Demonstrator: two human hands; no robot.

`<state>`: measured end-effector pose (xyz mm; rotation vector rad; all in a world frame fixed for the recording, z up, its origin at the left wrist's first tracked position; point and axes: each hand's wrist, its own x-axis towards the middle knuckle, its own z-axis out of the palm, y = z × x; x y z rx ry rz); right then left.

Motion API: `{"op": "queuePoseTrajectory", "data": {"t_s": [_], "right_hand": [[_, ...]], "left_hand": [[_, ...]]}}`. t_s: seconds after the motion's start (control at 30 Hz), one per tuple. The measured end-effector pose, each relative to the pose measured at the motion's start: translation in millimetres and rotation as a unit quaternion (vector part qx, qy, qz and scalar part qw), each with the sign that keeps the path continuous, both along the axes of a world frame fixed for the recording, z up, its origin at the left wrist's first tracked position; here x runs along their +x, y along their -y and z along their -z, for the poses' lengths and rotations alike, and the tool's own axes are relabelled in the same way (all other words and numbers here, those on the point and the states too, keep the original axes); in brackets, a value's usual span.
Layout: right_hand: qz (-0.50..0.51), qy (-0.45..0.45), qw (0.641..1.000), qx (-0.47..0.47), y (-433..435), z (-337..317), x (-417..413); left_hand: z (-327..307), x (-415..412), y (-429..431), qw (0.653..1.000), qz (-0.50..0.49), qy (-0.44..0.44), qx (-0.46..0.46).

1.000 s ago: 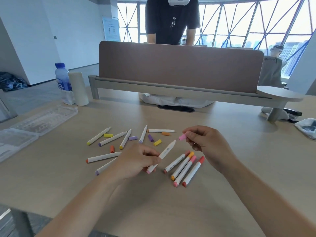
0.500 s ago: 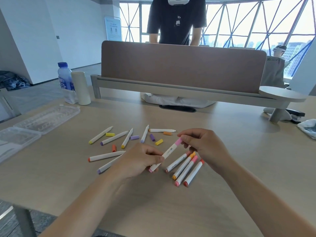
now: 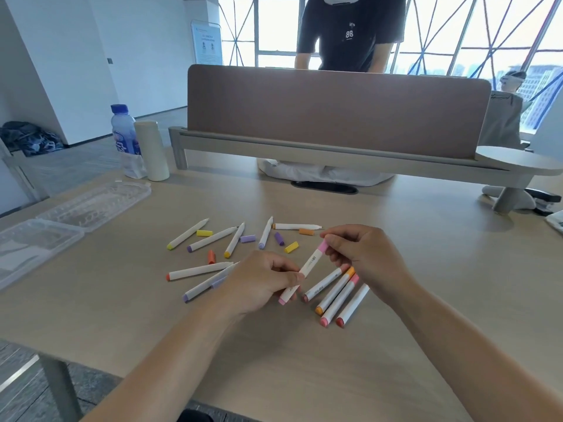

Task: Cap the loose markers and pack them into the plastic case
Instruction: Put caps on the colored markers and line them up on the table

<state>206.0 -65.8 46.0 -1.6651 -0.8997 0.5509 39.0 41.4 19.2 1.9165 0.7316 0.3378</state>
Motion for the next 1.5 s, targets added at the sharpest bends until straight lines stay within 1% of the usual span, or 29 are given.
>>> {"op": "queuePoseTrajectory", "data": {"t_s": [0.13, 0.27, 0.37, 0.53, 0.63, 0.7, 0.83, 0.93, 1.1, 1.27, 1.4, 1.5], "right_hand": [[0.007, 0.019, 0.999, -0.042, -7.2, -6.9, 19.5], [0.029, 0.055, 0.992, -0.108, -15.3, -1.8, 31.8], [0.033, 0.091, 0.984, -0.152, -19.0, 2.5, 33.0], [0.03, 0.149, 0.969, -0.195, -17.6, 7.0, 32.2], [0.05, 0.149, 0.971, -0.18, -16.3, 5.5, 26.3], [0.054, 0.153, 0.975, -0.153, -15.5, 3.4, 16.5], [0.018, 0.163, 0.982, -0.095, -19.3, 2.5, -12.9], [-0.022, 0.156, 0.983, -0.096, -29.4, 6.6, -31.7], [-0.051, 0.165, 0.981, -0.088, -48.6, 11.1, -53.3], [-0.065, 0.164, 0.981, -0.079, -60.9, 13.0, -63.9], [-0.066, 0.165, 0.98, -0.085, -66.7, 13.9, -64.8], [-0.075, 0.16, 0.98, -0.087, -68.4, 13.4, -64.9]], "left_hand": [[-7.0, -0.8, -6.5, 0.999, -0.028, 0.033, 0.02], [-10.1, -7.8, -25.8, 0.992, -0.085, 0.095, -0.01], [-5.2, -12.1, -34.4, 0.989, -0.098, 0.111, -0.018], [3.7, -13.3, -34.3, 0.988, -0.105, 0.111, -0.022], [4.9, -18.8, -34.3, 0.986, -0.115, 0.117, -0.028], [2.5, -26.3, -36.1, 0.983, -0.122, 0.128, -0.037], [-3.1, -54.7, -44.5, 0.978, -0.144, 0.147, -0.04], [-4.9, -80.4, -52.0, 0.98, -0.159, 0.123, 0.0], [0.6, -108.8, -64.1, 0.985, -0.16, 0.054, 0.042], [4.0, -115.1, -63.4, 0.985, -0.133, -0.053, 0.1], [3.6, -108.1, -59.2, 0.97, -0.098, -0.119, 0.188], [7.6, -99.8, -58.4, 0.945, -0.107, -0.183, 0.248]]}}
